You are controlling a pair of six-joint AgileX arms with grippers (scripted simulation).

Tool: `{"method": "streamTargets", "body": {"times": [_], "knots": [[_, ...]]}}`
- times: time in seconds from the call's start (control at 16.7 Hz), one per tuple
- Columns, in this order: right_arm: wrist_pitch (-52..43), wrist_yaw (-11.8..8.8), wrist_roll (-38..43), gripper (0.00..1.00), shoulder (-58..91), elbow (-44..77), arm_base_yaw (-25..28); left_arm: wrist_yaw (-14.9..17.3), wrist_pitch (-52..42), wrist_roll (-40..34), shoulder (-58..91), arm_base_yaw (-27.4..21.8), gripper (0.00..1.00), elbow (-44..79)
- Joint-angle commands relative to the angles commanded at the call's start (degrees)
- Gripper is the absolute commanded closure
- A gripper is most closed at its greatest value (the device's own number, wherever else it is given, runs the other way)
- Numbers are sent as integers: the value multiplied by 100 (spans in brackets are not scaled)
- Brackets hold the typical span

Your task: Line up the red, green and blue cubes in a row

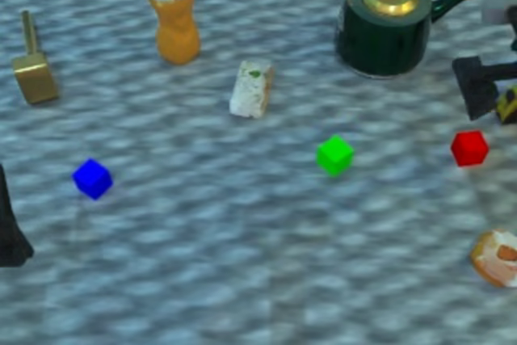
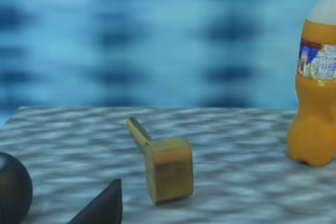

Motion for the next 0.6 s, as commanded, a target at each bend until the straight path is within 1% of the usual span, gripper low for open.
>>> {"method": "streamTargets", "body": {"times": [0.18, 0.3, 0.6], "knots": [[-532, -14, 12, 0, 1016, 911, 66, 0, 0, 0, 0, 0, 0, 0], [-748, -24, 17, 0, 1438, 1311, 92, 0, 0, 0, 0, 0, 0, 0], [-858, -33, 20, 0, 1641, 1515, 107, 0, 0, 0, 0, 0, 0, 0]]}}
